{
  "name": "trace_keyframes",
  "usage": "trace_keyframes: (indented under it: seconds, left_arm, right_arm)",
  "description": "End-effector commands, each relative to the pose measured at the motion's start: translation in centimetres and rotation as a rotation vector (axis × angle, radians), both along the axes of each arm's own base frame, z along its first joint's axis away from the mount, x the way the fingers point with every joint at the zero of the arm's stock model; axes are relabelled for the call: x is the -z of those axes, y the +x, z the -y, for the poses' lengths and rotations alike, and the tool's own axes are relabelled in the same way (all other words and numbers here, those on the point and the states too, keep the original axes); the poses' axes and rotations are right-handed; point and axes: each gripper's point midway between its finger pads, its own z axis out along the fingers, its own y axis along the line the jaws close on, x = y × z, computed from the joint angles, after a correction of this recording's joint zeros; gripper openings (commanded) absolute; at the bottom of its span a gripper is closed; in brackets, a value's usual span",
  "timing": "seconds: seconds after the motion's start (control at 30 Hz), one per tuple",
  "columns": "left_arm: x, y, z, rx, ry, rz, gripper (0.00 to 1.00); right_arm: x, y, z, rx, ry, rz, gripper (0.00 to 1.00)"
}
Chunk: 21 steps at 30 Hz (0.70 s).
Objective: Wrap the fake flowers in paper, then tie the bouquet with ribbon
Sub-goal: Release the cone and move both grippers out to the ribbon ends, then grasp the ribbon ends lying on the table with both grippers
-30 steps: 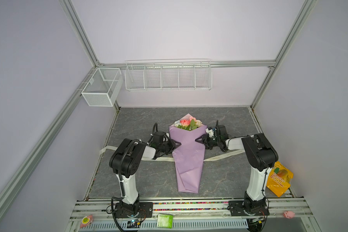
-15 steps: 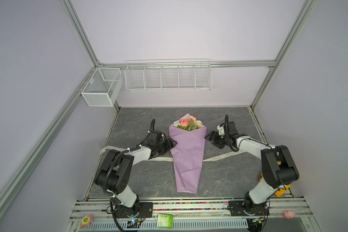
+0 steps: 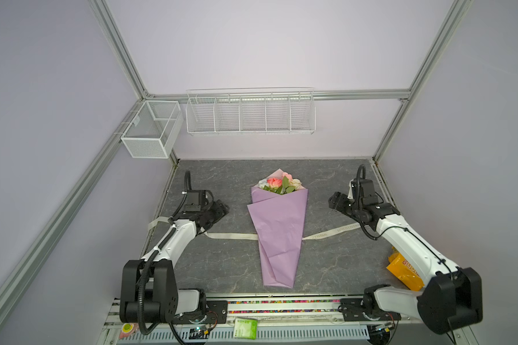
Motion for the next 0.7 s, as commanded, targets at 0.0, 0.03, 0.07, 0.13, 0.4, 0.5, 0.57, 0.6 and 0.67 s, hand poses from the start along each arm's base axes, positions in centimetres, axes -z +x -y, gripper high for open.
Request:
trace_keyframes:
  seconds: [0.0, 0.03, 0.07, 0.13, 0.4, 0.5, 0.57, 0.6, 0.67]
  left_arm:
    - [1.7, -2.3, -5.3, -0.086, 0.099, -0.156, 0.72]
    - [2.0, -2.5, -6.6, -0.109, 0.102, -0.188, 0.71]
    - [2.3, -2.5, -7.7, -0.138, 0.112, -0.213, 0.71]
    - [3.2, -2.4, -9.9, -0.197, 0.126, -0.268, 0.7]
    - [5.2, 0.1, -12.6, -0.218, 0.184, -0.414, 0.66]
    - [5.8, 0.5, -13.2, -0.225, 0.204, -0.448, 0.62]
    - [6.4, 0.6, -13.3, -0.218, 0.204, -0.47, 0.61]
    - [6.6, 0.6, -13.3, -0.214, 0.204, -0.478, 0.6]
    - [7.1, 0.7, -13.3, -0.2, 0.206, -0.493, 0.56]
  right_arm:
    - [1.5, -2.1, 3.8, 0.083, -0.181, -0.065, 0.81]
    - [1.5, -2.3, 4.2, 0.094, -0.195, -0.071, 0.81]
    - [1.5, -2.4, 4.6, 0.103, -0.208, -0.077, 0.81]
    - [1.5, -2.7, 5.2, 0.118, -0.233, -0.084, 0.81]
    - [1.9, -2.5, 6.7, 0.148, -0.275, -0.102, 0.81]
    - [2.0, -2.4, 7.0, 0.156, -0.285, -0.109, 0.81]
    - [2.1, -2.3, 7.2, 0.159, -0.291, -0.113, 0.82]
    - [2.3, -2.3, 7.2, 0.157, -0.291, -0.116, 0.82]
    - [2.5, -2.2, 7.2, 0.154, -0.29, -0.121, 0.82]
